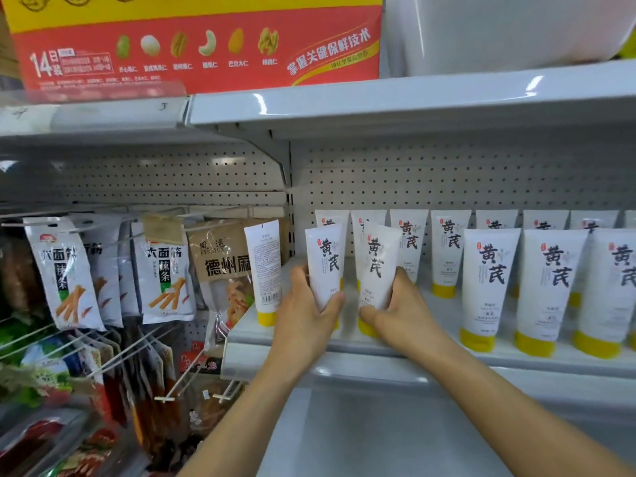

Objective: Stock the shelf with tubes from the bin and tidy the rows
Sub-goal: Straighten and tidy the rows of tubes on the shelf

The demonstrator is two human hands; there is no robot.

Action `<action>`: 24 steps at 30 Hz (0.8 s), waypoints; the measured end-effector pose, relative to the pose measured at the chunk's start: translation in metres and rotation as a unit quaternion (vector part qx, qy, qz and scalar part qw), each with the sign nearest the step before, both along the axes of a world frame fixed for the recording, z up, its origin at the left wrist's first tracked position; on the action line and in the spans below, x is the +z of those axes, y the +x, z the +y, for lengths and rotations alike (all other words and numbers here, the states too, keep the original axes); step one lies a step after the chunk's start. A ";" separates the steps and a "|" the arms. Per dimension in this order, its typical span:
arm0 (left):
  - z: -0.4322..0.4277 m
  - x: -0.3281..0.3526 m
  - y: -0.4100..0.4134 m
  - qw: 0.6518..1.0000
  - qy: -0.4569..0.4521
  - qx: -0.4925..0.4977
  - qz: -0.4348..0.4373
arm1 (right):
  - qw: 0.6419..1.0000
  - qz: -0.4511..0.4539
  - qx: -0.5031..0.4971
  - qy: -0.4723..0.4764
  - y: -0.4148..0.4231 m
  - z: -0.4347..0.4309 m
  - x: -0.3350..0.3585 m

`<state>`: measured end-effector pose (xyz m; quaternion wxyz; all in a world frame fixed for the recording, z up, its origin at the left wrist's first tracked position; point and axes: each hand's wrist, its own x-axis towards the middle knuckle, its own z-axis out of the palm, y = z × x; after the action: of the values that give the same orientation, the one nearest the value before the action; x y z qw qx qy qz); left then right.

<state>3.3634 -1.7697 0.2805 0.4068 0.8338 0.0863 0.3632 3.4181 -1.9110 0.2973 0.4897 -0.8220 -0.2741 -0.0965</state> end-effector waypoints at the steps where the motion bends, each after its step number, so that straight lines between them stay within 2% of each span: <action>1: 0.002 0.000 0.000 1.000 0.000 -0.007 0.014 | 1.000 0.007 0.011 -0.001 0.002 -0.002 0.000; 11: 0.003 0.008 -0.011 0.996 -0.046 -0.069 0.024 | 1.000 -0.012 -0.024 0.009 -0.006 -0.001 -0.003; 14: 0.004 0.005 -0.012 0.996 -0.053 -0.067 0.017 | 0.993 -0.073 -0.070 -0.053 -0.015 -0.004 -0.004; 18: 0.003 0.004 -0.013 0.996 -0.050 -0.078 0.015 | 0.980 -0.086 -0.121 -0.132 -0.024 -0.007 -0.010; 24: 0.004 0.003 -0.014 0.997 -0.016 -0.081 0.009 | 0.967 -0.116 -0.175 -0.146 -0.025 -0.001 -0.013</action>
<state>3.3495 -1.7656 0.2834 0.4478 0.8344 0.0278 0.3201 3.3932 -1.9122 0.2841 0.3050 -0.9028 -0.1920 -0.2345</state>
